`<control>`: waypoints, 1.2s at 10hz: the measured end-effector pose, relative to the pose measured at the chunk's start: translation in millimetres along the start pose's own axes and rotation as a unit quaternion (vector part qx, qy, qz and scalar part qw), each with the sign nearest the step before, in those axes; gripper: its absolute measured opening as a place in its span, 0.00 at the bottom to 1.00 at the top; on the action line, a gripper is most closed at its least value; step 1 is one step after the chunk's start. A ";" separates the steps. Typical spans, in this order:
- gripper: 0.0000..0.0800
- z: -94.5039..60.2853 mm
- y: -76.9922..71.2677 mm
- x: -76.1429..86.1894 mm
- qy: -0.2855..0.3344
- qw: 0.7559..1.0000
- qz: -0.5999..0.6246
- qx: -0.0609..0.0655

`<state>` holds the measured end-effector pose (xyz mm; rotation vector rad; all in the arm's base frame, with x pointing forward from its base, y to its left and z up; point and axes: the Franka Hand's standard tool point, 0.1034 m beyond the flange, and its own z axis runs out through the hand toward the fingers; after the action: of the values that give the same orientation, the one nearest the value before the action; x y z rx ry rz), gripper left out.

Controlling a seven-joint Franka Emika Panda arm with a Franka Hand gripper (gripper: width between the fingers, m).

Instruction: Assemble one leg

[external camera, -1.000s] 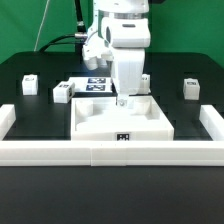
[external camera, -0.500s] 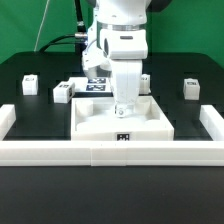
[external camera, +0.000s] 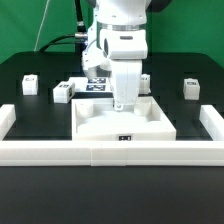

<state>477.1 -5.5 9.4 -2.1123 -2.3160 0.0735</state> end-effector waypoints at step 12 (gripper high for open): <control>0.07 -2.2 23.6 69.2 0.011 0.998 0.055 -0.010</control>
Offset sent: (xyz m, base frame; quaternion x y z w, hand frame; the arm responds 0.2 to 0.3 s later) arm 0.0000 0.0000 0.0000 0.0000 0.0000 0.0000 1.0000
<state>494.2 65.6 8.8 -2.2366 -2.1978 0.0270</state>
